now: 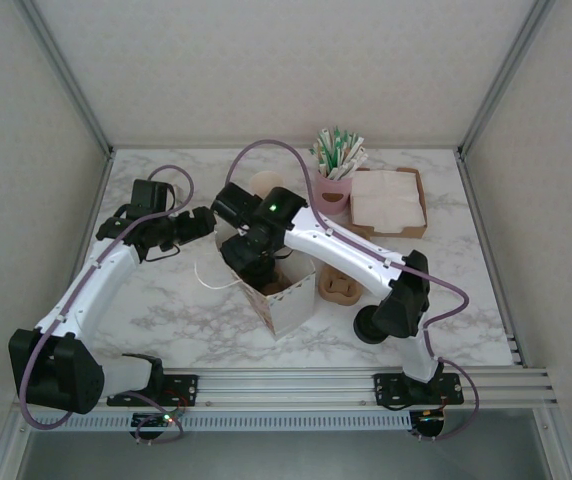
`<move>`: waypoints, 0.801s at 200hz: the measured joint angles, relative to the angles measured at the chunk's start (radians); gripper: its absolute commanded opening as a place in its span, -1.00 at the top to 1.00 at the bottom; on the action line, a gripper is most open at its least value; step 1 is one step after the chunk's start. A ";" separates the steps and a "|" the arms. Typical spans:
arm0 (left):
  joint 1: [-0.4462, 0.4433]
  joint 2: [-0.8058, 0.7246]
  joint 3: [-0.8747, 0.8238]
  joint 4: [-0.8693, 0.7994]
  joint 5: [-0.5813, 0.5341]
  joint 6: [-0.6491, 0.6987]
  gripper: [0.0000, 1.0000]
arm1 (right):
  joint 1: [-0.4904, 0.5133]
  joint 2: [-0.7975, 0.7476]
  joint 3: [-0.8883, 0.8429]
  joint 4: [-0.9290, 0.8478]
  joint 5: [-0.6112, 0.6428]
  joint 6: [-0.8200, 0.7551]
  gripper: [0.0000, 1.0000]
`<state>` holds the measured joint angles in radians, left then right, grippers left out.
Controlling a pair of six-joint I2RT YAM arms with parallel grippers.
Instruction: Pack the takeout coffee
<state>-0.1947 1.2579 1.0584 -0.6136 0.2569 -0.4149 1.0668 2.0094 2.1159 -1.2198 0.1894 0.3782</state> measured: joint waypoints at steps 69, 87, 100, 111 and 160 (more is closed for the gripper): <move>0.000 0.000 0.000 0.000 0.000 0.000 -0.75 | 0.001 -0.039 0.026 -0.008 0.001 0.000 -0.78; 0.000 0.000 0.000 0.000 0.000 0.000 -0.75 | 0.002 -0.048 0.033 -0.011 0.004 0.000 -0.77; 0.000 0.000 0.000 0.000 0.000 0.000 -0.75 | 0.005 -0.058 0.036 -0.014 0.011 0.000 -0.77; 0.000 0.000 0.000 0.000 0.000 0.000 -0.75 | 0.007 -0.063 0.041 -0.017 0.016 -0.001 -0.76; 0.000 0.000 0.000 0.000 0.000 0.000 -0.75 | 0.014 -0.076 0.058 -0.022 0.026 -0.004 -0.75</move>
<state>-0.1947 1.2579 1.0584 -0.6140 0.2565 -0.4149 1.0809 1.9331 2.1738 -1.2419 0.2157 0.3740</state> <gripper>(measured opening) 0.873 0.877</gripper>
